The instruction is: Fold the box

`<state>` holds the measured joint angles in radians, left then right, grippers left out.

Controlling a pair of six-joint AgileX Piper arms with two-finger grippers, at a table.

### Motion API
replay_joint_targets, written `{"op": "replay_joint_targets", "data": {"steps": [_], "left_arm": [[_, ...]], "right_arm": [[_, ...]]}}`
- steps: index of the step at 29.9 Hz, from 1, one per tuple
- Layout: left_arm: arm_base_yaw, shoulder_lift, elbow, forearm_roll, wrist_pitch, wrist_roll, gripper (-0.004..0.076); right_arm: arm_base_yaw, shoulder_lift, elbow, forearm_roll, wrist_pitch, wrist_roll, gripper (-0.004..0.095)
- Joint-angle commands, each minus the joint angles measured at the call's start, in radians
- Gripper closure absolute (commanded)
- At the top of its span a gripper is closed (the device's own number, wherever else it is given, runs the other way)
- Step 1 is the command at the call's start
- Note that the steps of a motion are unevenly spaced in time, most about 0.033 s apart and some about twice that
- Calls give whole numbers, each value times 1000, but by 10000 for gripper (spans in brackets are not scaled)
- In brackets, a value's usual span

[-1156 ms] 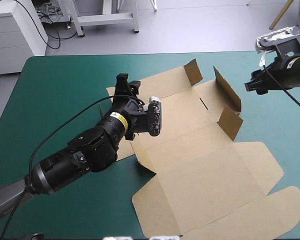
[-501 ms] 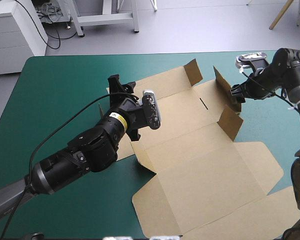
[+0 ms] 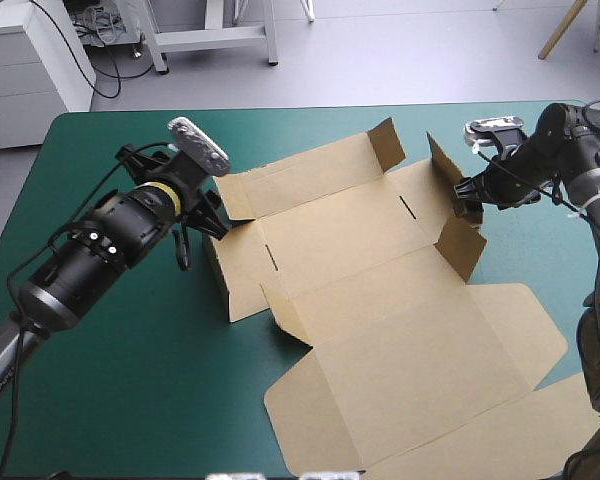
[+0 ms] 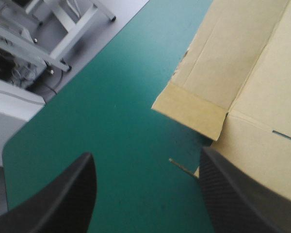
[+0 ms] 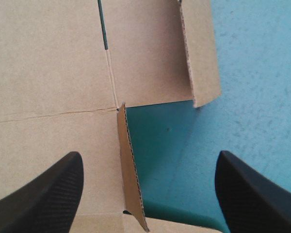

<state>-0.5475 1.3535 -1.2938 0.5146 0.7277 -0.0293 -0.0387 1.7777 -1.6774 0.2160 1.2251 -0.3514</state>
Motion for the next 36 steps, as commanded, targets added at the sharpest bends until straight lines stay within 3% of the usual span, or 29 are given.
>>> {"op": "replay_joint_targets", "data": {"steps": [1,7,15,24,30,36], "left_arm": [[116,-30,-34,-141,-52,35,285],[312,-30,-34,-386,-40,83,285],[565,-30,-34,-845,54,353,285],[699,-30,-34,-1015,89,431,285],[703,-30,-34,-1015,89,431,285],[703,-30,-34,-1015,87,431,285]], "right_arm": [[-9,-44,2,24,-21,-15,216],[-9,-39,53,26,-21,-33,216],[-9,18,61,96,-21,-37,217],[-9,73,74,104,-21,-42,284],[-9,74,111,98,-21,-44,453],[-9,74,111,98,-21,-54,801]]}}
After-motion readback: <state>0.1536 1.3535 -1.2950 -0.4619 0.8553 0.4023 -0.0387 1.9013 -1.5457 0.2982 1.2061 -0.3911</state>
